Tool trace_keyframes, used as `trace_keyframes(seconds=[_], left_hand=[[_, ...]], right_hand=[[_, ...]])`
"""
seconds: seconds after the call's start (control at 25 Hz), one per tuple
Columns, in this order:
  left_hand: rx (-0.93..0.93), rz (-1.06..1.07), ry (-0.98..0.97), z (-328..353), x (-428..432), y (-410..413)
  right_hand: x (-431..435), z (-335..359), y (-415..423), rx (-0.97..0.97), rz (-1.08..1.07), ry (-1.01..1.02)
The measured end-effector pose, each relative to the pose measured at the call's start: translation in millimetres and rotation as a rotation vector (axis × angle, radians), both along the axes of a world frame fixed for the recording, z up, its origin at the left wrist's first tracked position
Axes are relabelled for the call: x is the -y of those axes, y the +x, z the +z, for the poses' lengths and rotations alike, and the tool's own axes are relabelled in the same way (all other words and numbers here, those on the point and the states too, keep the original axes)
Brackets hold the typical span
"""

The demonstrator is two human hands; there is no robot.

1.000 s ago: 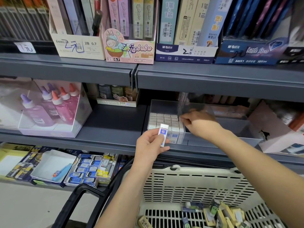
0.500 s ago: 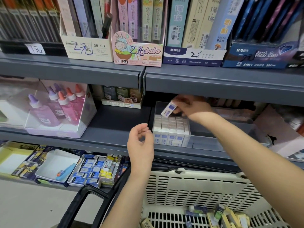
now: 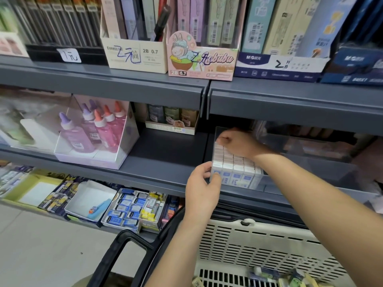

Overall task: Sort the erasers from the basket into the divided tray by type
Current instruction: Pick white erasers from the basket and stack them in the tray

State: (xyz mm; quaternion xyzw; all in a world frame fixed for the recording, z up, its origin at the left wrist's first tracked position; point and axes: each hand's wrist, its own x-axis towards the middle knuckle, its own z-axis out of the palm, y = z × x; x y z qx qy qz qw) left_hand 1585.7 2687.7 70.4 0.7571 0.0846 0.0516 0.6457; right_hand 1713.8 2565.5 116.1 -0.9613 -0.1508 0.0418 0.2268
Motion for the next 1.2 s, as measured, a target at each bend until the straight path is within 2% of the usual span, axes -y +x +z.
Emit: trace_keyframes(seconds=[0.16,0.28,0.44,0.48,0.56,0.68,0.76,0.84,0.96,1.08,1.2], left_hand=[[0.009,-0.001,0.005,-3,1,0],[0.053,0.007,0.014,-1,2,-7],[0.205,0.122,-0.111,12,2,-28],[0.232,0.125,-0.142,15,5,-37],[0.246,0.044,-0.141,16,20,-61],[0.194,-0.292,-0.006,2,48,-104],[0.085,-0.546,0.133,-15,62,-124],[-0.054,-0.708,0.242,-30,71,-136],[-0.170,-0.814,0.333,-48,79,-149],[-0.297,-0.803,0.328,-63,74,-155],[-0.375,-0.751,0.304,-76,64,-154]], right_hand=[[1,8,-9,-0.011,0.015,-0.008],[10,18,-37,0.024,-0.074,0.170],[53,26,-121,0.249,-0.080,0.266],[66,26,-149,0.267,-0.063,0.281],[94,14,-199,0.177,-0.041,0.292],[128,-24,-252,-0.076,-0.013,0.134],[145,-55,-276,-0.232,0.049,-0.020],[150,-80,-292,-0.355,0.110,-0.145],[140,-105,-307,-0.489,0.231,-0.259],[119,-133,-327,-0.603,0.380,-0.353],[106,-153,-343,-0.565,0.534,-0.554]])
